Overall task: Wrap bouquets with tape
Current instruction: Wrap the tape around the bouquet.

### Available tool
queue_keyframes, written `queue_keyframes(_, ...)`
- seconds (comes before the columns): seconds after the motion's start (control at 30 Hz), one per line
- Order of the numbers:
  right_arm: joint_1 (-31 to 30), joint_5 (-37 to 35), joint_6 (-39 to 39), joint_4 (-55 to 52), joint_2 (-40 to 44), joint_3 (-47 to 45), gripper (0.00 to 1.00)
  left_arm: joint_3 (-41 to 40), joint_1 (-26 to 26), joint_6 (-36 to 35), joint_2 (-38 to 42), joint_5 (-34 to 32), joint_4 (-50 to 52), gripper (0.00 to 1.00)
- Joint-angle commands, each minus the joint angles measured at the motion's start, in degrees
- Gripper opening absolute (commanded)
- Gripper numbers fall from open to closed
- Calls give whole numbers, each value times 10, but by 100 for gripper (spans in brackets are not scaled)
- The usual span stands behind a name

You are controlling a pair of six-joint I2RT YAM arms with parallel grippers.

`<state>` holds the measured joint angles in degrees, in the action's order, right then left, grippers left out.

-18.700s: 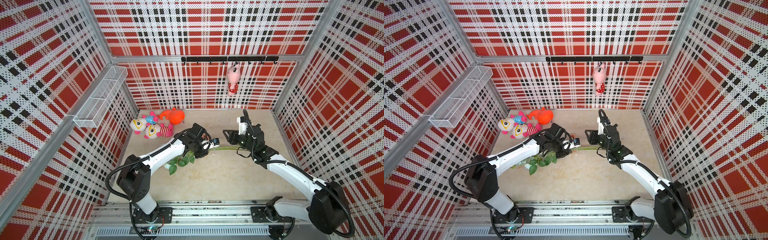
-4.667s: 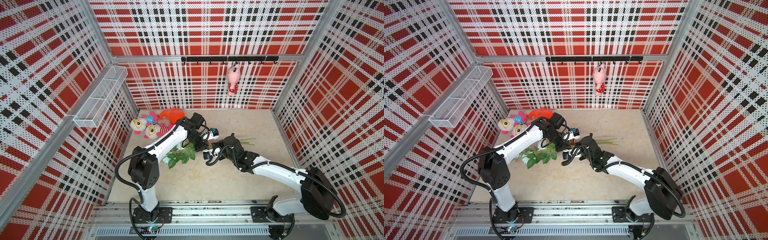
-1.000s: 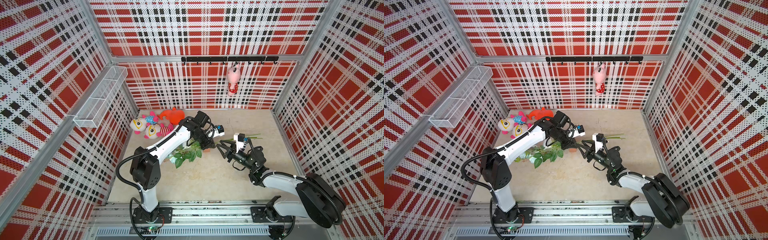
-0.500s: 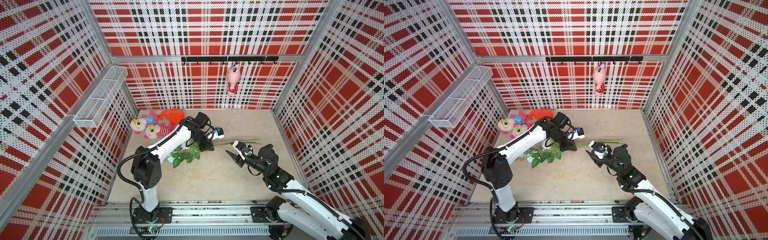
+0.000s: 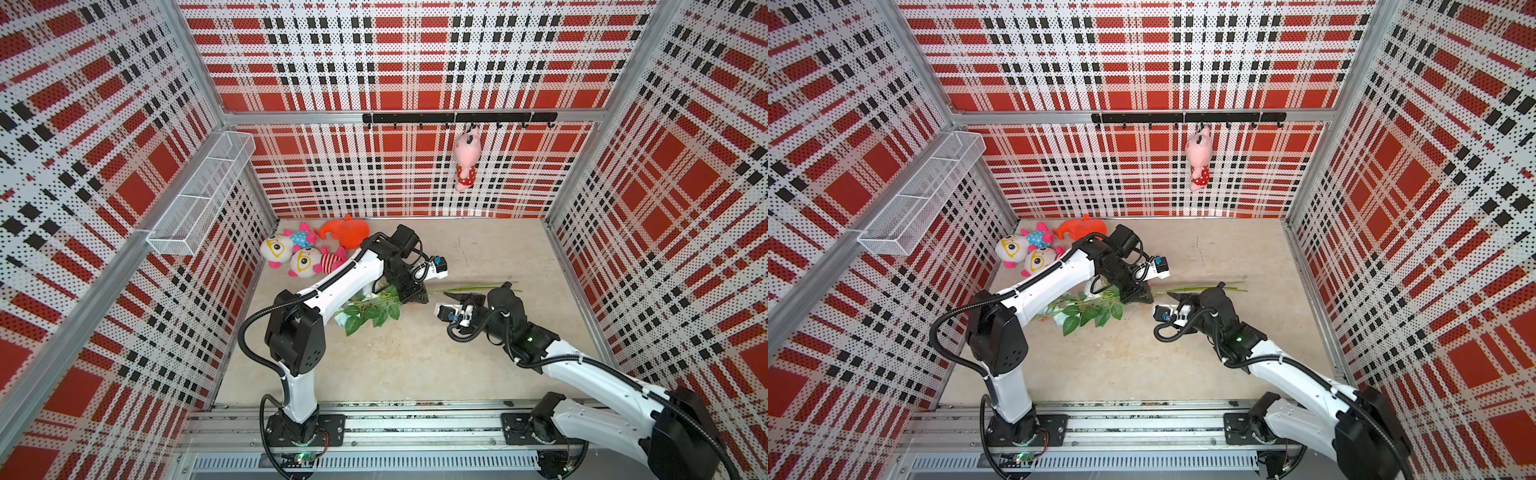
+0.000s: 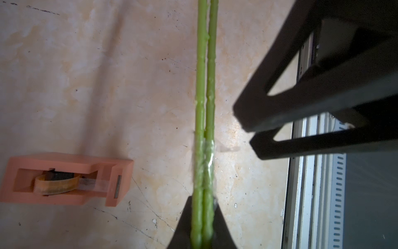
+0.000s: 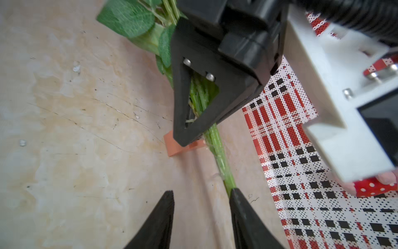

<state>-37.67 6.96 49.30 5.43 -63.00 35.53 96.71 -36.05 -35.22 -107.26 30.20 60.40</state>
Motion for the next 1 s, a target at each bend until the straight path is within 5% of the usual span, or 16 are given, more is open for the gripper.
queue_keyframes(0.0, 7, -25, 54, 0, -26, 35, 45, 14, -2, -45, -5, 31, 32, 0)
queue_keyframes(0.3, 15, -22, 71, -31, -75, 77, 38, 25, -9, -43, -7, 25, 33, 0)
queue_keyframes(0.8, 21, -15, 56, -95, -125, 127, 0, 28, -16, -41, -10, 11, 27, 0)
queue_keyframes(0.97, 23, -26, 48, -102, -114, 124, 4, 31, -16, -41, -15, 10, 26, 0)
